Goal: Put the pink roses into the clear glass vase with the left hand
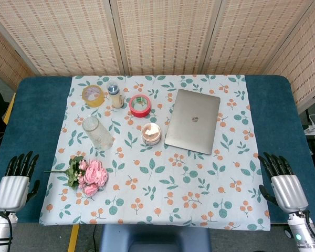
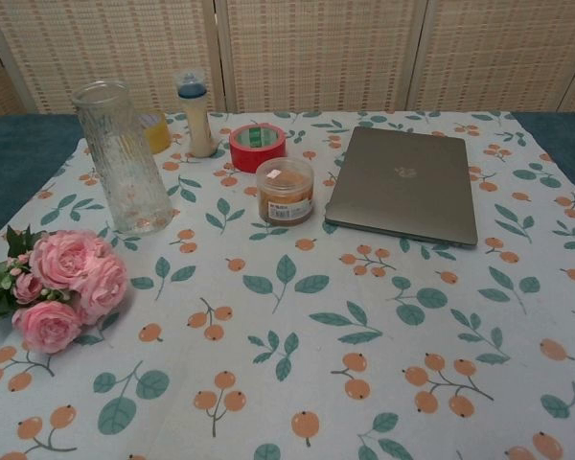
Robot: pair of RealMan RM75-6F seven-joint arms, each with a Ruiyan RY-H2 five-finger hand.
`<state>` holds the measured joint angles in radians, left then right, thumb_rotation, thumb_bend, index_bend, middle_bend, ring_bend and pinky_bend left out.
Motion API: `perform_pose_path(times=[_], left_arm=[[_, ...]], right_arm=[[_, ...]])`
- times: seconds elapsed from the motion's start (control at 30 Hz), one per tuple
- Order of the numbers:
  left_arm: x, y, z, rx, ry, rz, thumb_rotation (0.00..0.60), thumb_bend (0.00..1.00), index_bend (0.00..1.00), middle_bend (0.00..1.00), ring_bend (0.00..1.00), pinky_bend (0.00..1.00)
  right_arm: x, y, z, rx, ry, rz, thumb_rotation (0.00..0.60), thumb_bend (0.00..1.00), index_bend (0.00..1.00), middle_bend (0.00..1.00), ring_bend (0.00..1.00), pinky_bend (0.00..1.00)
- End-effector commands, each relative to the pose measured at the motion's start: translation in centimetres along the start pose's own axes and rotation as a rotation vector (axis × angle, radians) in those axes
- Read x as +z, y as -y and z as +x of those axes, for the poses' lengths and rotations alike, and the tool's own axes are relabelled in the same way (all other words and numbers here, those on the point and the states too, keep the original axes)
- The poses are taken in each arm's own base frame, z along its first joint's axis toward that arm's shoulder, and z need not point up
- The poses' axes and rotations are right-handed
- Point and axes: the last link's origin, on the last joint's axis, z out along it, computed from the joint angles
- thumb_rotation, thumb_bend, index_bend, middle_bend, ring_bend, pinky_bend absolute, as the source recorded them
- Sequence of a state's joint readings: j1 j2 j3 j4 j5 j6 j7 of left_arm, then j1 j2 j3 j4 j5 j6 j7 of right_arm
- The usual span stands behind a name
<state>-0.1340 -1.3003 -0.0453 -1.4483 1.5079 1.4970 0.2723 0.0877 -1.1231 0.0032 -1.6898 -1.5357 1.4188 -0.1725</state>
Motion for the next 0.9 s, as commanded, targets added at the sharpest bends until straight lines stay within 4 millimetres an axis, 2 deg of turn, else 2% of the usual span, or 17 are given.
perform_pose_path(times=[0.03, 0.17, 0.27, 0.33, 0.47, 0.67, 0.9], left_arm=[[0.0, -0.4, -0.3, -0.02, 0.021, -0.02, 0.6, 0.45, 0.0, 0.0, 0.0, 0.1], [0.0, -0.8, -0.6, -0.048, 0.04, -0.035, 0.6, 0.44, 0.0, 0.0, 0.0, 0.1], [0.6, -2.7, -1.7, -0.165, 0.139, -0.109, 0.6, 0.44, 0.0, 0.0, 0.0, 0.1], [2.4, -5.2, -3.0, -0.154, 0.225, -0.205, 0.6, 0.44, 0.0, 0.0, 0.0, 0.11], [4.9, -7.5, -4.0, -0.121, 0.303, -0.229, 0.594, 0.44, 0.0, 0.0, 0.0, 0.11], [6.7, -9.5, -5.0, -0.08, 0.373, -0.225, 0.572, 0.44, 0.0, 0.0, 0.0, 0.11], [7.4, -11.0, -5.8, -0.071, 0.392, -0.251, 0.573, 0.44, 0.0, 0.0, 0.0, 0.12]], right_arm=[[-0.1, 0.0, 0.1, 0.002, -0.003, 0.003, 0.6, 0.31, 0.0, 0.0, 0.0, 0.0], [-0.1, 0.0, 0.1, 0.004, -0.006, 0.003, 0.6, 0.31, 0.0, 0.0, 0.0, 0.0], [-0.3, 0.1, 0.3, 0.004, -0.015, 0.005, 0.6, 0.31, 0.0, 0.0, 0.0, 0.0], [-0.3, 0.3, 0.1, 0.004, -0.001, 0.015, 0.6, 0.31, 0.0, 0.0, 0.0, 0.0], [-0.5, 0.5, 0.0, 0.007, 0.01, 0.029, 0.6, 0.31, 0.0, 0.0, 0.0, 0.0], [-0.6, 0.4, 0.1, 0.012, 0.008, 0.029, 0.6, 0.31, 0.0, 0.0, 0.0, 0.0], [-0.5, 0.4, -0.1, 0.007, 0.023, 0.026, 0.6, 0.31, 0.0, 0.0, 0.0, 0.0]])
